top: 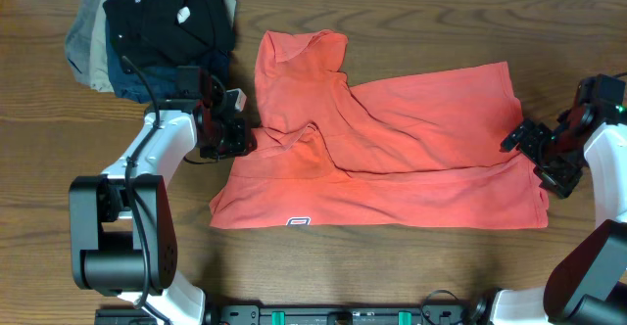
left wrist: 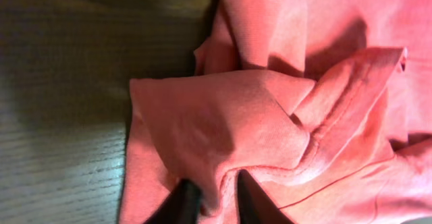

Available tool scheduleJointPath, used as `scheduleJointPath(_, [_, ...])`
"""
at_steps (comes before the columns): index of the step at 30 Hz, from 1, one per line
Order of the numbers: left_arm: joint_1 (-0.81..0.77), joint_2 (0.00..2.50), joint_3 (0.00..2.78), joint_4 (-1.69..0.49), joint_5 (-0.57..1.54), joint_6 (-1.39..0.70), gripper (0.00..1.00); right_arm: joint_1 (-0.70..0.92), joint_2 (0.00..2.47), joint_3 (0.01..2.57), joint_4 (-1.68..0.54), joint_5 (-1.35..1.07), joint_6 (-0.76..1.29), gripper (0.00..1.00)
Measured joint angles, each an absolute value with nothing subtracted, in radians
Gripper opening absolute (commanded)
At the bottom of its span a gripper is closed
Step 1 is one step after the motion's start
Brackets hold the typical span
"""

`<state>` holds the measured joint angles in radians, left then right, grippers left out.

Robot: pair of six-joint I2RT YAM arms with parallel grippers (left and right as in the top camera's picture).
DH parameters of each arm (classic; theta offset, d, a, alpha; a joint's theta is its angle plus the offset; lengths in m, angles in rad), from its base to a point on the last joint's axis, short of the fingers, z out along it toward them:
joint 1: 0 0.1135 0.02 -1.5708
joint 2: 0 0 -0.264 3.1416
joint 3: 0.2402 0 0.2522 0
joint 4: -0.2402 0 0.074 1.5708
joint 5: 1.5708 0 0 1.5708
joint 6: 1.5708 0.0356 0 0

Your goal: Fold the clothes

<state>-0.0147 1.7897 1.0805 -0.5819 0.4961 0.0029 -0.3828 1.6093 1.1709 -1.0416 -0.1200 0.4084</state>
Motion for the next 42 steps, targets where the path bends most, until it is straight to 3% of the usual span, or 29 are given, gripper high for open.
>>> scheduleJointPath(18, [-0.022,1.79,1.081,-0.321,0.579,-0.106,0.06,-0.383,1.609,1.169,-1.04,-0.12,0.408,0.98])
scheduleJointPath(19, [-0.027,1.79,1.081,-0.299,0.581,-0.116,0.11,-0.383,1.609,1.169,-1.04,-0.12,0.408,0.99])
scheduleJointPath(20, [-0.032,1.79,1.081,-0.28,0.581,-0.123,0.25,-0.383,1.609,1.169,-1.039,-0.12,0.408,0.98])
scheduleJointPath(21, [-0.038,1.79,1.081,-0.261,0.582,-0.131,0.47,-0.383,1.609,1.169,-1.04,-0.12,0.408,0.99])
scheduleJointPath(22, [-0.045,1.79,1.081,-0.244,0.583,-0.139,0.5,-0.383,1.609,1.169,-1.04,-0.12,0.408,0.98])
scheduleJointPath(26, [-0.067,1.79,1.081,-0.207,0.584,-0.168,0.55,-0.383,1.609,1.169,-1.04,-0.12,0.408,0.98])
scheduleJointPath(35, [-0.067,1.768,1.081,-0.201,0.584,-0.243,0.57,-0.383,1.609,1.169,-1.058,-0.12,0.408,0.98])
scheduleJointPath(42, [-0.067,1.57,1.086,-0.218,0.585,-0.26,0.63,-0.383,1.609,1.169,-1.069,-0.12,0.402,0.99])
